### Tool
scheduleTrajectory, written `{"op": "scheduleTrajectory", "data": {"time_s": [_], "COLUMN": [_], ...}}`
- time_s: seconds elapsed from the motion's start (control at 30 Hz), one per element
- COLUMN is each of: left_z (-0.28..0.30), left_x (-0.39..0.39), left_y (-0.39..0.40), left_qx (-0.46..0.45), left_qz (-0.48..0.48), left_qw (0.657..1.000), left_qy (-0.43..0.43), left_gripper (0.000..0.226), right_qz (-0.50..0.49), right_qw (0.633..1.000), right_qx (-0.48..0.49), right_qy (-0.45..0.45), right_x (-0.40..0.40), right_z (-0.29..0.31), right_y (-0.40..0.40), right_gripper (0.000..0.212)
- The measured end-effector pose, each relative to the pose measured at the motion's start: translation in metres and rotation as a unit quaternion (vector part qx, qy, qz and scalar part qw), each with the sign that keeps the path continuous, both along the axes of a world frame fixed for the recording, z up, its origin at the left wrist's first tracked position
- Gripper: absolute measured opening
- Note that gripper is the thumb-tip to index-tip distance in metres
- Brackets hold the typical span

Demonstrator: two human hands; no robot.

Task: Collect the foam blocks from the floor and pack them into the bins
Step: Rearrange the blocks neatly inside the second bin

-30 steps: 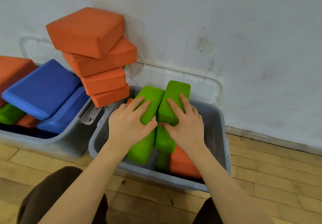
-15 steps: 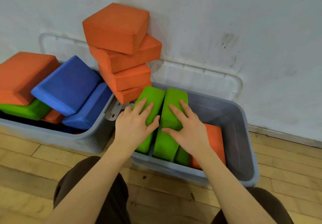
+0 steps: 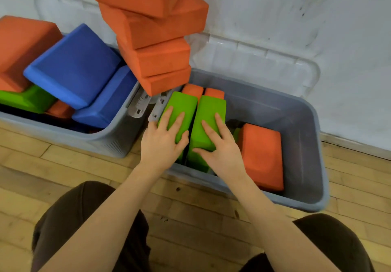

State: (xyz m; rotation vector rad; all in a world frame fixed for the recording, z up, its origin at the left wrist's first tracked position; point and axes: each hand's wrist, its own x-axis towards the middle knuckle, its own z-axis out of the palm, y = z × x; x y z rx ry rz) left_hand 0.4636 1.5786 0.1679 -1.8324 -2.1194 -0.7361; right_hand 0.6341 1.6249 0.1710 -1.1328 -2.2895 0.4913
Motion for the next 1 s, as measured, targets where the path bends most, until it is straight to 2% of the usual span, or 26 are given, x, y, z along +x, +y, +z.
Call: {"op": "scheduleTrajectory", "data": {"time_s": [0.23, 0.37, 0.43, 0.6, 0.83, 0.93, 1.0], "left_z": [0.017, 0.020, 0.021, 0.020, 0.033, 0.039, 0.038], "left_x": [0.001, -0.008, -0.009, -0.005, 0.000, 0.000, 0.001], "left_y": [0.000, 0.002, 0.007, 0.008, 0.023, 0.044, 0.055], "left_qx": [-0.059, -0.088, -0.107, -0.136, -0.124, -0.164, -0.205], "left_qz": [-0.005, 0.000, -0.004, -0.010, 0.021, 0.036, 0.031], "left_qw": [0.998, 0.994, 0.992, 0.987, 0.990, 0.984, 0.977], "left_qy": [-0.025, -0.064, -0.070, -0.080, -0.066, -0.053, -0.041], "left_gripper": [0.049, 0.052, 0.055, 0.058, 0.061, 0.074, 0.074], "right_qz": [-0.006, -0.025, -0.027, -0.064, -0.065, -0.052, -0.033], "right_qw": [0.998, 0.998, 0.998, 0.993, 0.982, 0.980, 0.979], "right_qx": [-0.059, -0.019, -0.008, -0.056, -0.122, -0.135, -0.142], "right_qy": [-0.007, -0.061, -0.056, -0.078, -0.131, -0.134, -0.144], "right_x": [0.008, 0.002, 0.001, -0.002, -0.018, -0.028, -0.033], "right_z": [-0.032, -0.023, -0.022, -0.026, -0.025, -0.033, -0.040], "right_y": [-0.010, 0.000, 0.002, 0.022, 0.074, 0.097, 0.111], "right_gripper": [0.060, 0.055, 0.055, 0.055, 0.046, 0.043, 0.043]}}
